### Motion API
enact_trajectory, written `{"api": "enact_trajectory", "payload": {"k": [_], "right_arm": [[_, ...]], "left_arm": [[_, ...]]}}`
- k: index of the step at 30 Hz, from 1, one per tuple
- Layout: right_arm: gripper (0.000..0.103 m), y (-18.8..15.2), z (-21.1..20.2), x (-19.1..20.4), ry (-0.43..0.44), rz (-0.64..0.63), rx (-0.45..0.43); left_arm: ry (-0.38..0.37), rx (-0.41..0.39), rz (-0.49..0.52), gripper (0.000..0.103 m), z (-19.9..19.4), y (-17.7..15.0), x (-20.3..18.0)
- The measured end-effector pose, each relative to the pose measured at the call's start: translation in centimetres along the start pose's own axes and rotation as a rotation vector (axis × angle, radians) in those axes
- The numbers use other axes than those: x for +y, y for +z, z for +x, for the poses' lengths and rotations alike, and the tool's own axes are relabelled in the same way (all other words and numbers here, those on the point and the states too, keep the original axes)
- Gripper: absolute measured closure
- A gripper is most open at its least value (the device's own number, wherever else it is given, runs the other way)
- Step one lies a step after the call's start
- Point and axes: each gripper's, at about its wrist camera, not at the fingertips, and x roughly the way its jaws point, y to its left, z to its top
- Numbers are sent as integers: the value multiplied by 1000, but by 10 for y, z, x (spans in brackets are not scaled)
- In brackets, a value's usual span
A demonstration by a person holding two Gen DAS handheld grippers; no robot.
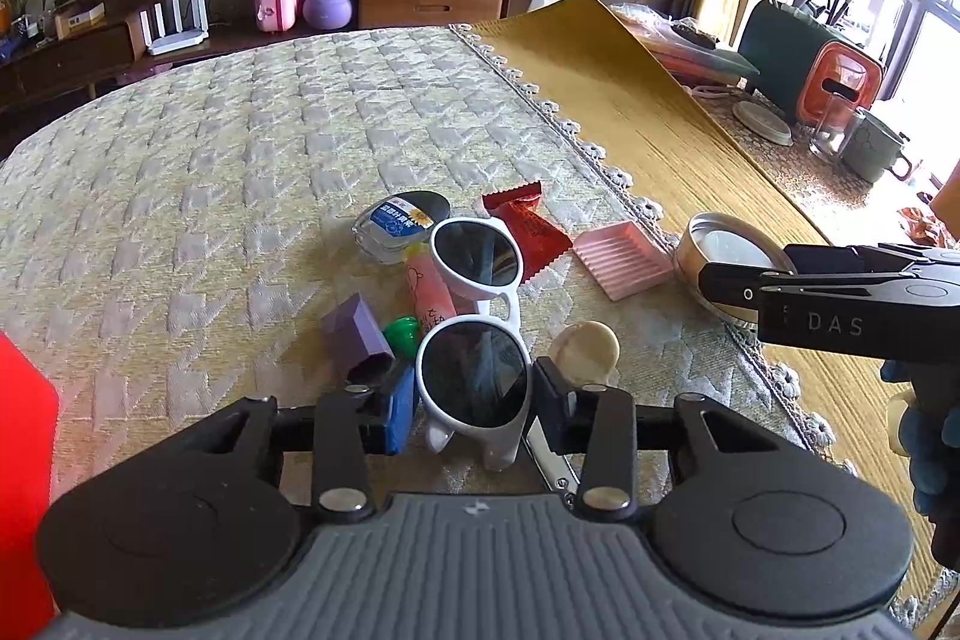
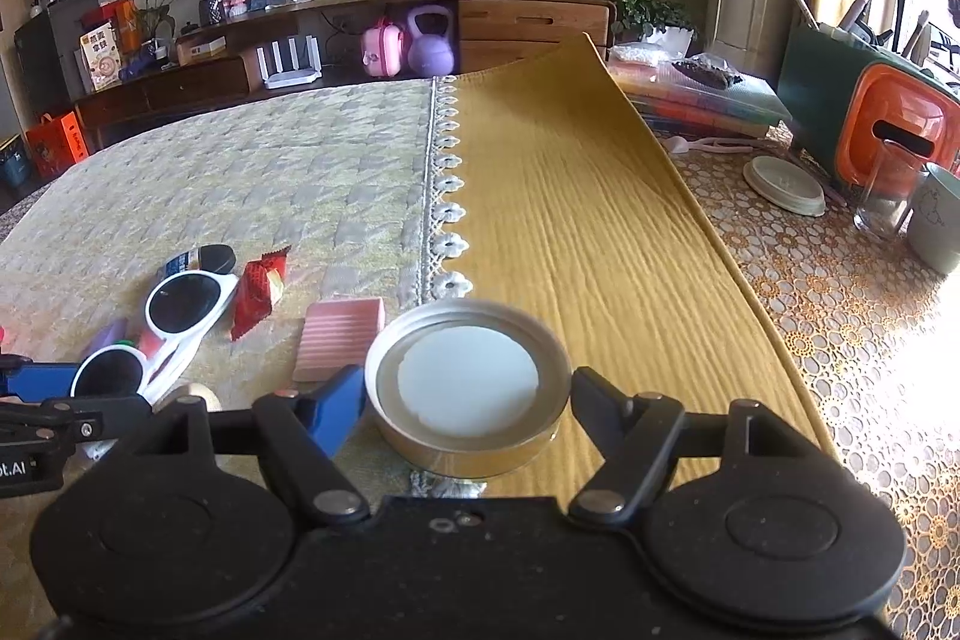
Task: Organize rigid objects
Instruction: 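Grasp the white sunglasses with the left tool while the right tool grasps the silver lid, then carry the sunglasses and silver lid over the red tin box with both tools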
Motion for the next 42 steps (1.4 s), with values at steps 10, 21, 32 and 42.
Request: {"api": "enact_trajectory", "payload": {"k": [10, 21, 32, 42], "right_arm": [[29, -9, -35, 13, 57, 14, -20], [29, -30, -80, 47, 148, 21, -4], [29, -51, -114, 78, 172, -6, 22], [29, -58, -135, 103, 174, -46, 17]], "left_arm": [[-3, -3, -12, 63, -23, -7, 3], [-42, 13, -98, 63, -62, -27, 18], [-86, 20, -165, 81, -105, -52, 36], [-82, -5, -208, 81, -135, -71, 60]]}}
